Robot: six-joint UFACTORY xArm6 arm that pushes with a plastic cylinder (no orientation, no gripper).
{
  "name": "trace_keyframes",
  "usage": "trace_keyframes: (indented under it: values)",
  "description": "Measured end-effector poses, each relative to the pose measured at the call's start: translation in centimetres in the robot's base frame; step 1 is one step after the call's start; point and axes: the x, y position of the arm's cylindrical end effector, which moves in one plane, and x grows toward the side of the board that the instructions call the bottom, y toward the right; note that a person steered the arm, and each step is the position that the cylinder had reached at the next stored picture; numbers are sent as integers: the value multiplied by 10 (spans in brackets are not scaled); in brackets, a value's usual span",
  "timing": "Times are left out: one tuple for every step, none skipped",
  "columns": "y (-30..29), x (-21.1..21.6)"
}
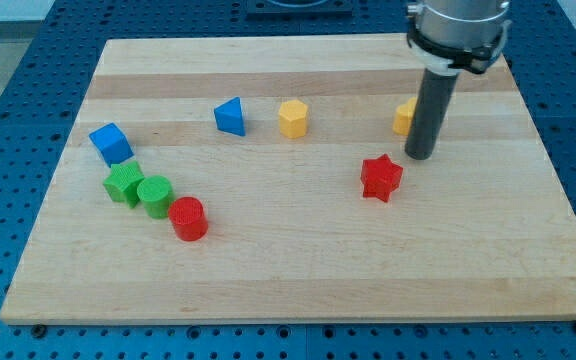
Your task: Slide the heart towards the hexagon
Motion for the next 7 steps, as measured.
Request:
trace_keyframes:
  values:
    - [38, -2]
    - [56, -45]
    - [56, -57]
    - [41, -57]
    - [18, -55]
    - [7, -53]
    - [3, -53]
